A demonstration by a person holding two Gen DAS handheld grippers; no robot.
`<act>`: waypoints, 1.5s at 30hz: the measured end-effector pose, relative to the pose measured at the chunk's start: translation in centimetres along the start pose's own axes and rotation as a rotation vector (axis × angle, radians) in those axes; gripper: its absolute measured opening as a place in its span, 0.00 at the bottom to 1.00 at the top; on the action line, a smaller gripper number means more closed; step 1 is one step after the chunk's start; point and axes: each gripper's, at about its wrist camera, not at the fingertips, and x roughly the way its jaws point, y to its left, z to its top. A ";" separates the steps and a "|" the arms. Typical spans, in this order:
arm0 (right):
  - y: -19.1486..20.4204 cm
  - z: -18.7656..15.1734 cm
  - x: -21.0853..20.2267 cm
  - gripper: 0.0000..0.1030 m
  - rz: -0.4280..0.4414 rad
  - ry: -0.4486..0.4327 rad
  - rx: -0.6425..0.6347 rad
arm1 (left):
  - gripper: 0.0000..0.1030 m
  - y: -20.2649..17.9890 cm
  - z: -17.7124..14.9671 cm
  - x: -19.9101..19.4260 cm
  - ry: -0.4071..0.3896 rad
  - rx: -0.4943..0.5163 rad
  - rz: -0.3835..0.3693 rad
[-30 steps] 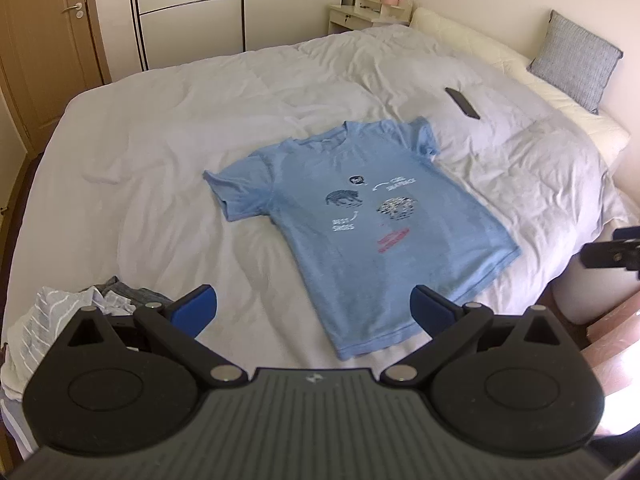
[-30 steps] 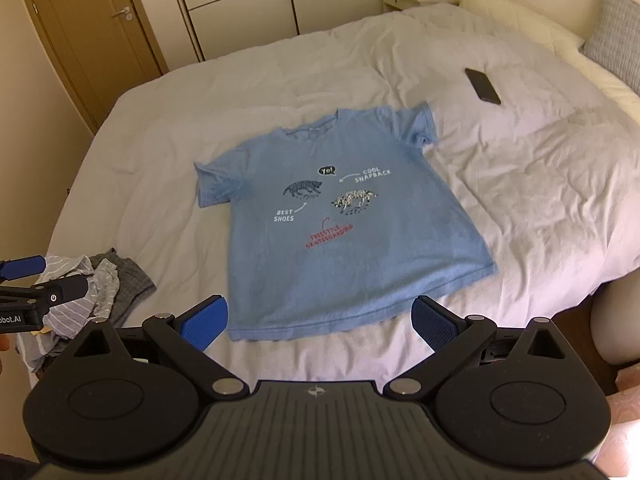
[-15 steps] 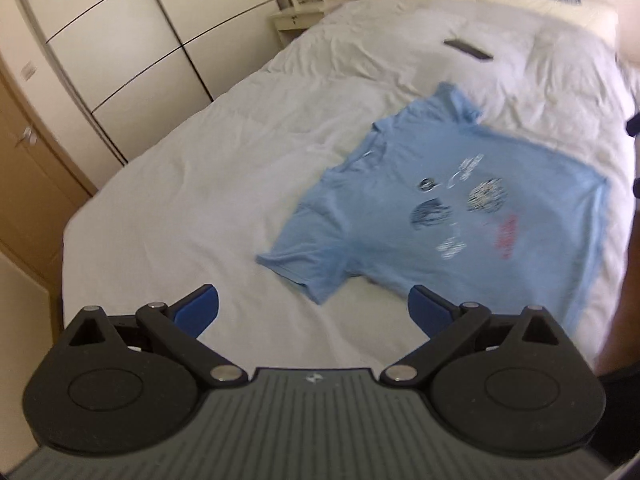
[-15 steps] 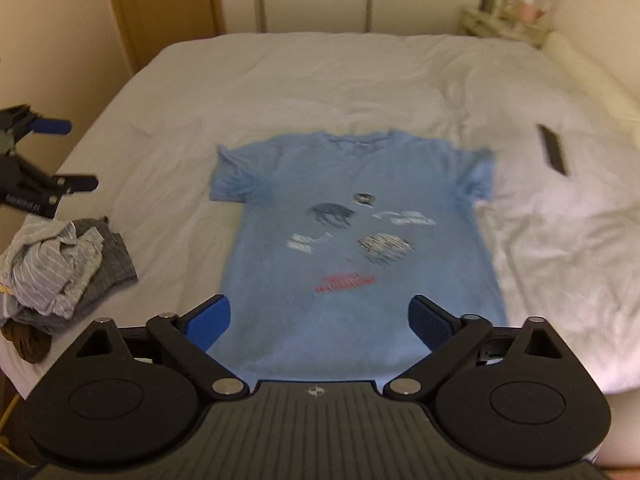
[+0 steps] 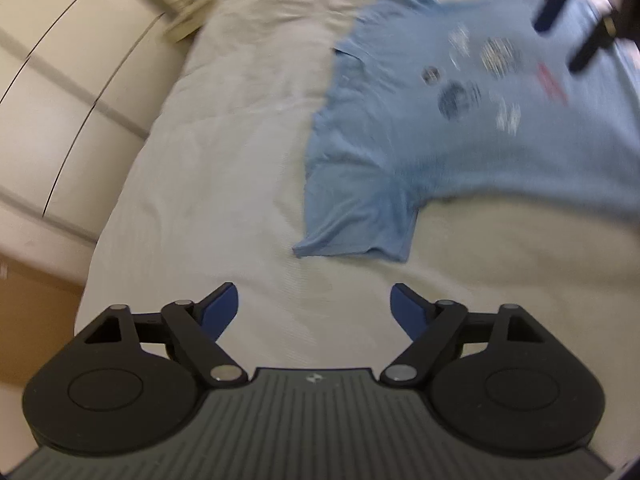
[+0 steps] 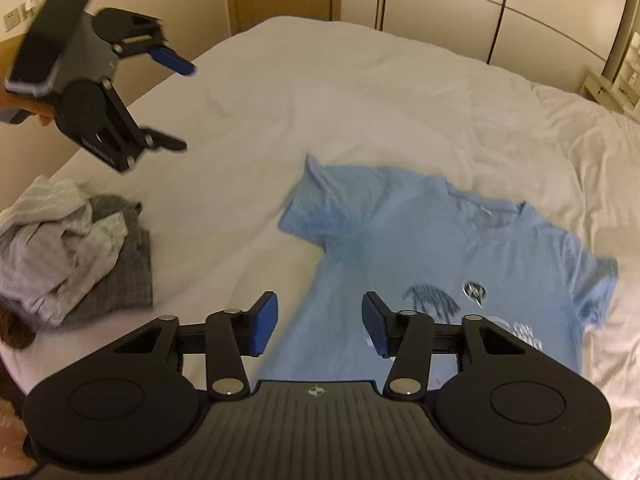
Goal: Fold clothes
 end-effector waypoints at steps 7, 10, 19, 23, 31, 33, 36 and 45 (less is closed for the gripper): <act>4.6 2.1 6.3 0.30 -0.078 0.044 -0.083 | 0.64 2.1 -2.4 7.9 -0.053 0.136 -0.097; 6.0 2.7 9.6 0.30 -0.103 0.063 -0.128 | 0.64 2.9 -2.9 11.0 -0.075 0.155 -0.106; 7.2 3.0 22.2 0.30 -0.134 0.077 -0.193 | 0.64 2.8 -4.3 17.0 -0.120 0.133 -0.124; 7.8 2.9 25.8 0.31 -0.157 0.059 -0.242 | 0.64 2.7 -5.2 18.1 -0.125 0.092 -0.126; 9.4 2.7 30.0 0.38 -0.266 0.020 -0.445 | 0.64 2.1 -6.3 18.9 -0.140 0.127 -0.114; 9.4 2.8 30.8 0.35 -0.287 0.012 -0.470 | 0.64 1.8 -6.4 19.0 -0.151 0.166 -0.096; 8.8 3.5 30.3 0.10 -0.296 -0.001 -0.428 | 0.64 1.7 -6.2 19.4 -0.166 0.201 -0.093; 4.7 6.3 25.8 0.06 -0.137 -0.097 -0.134 | 0.64 0.3 -4.7 21.3 -0.216 0.395 -0.015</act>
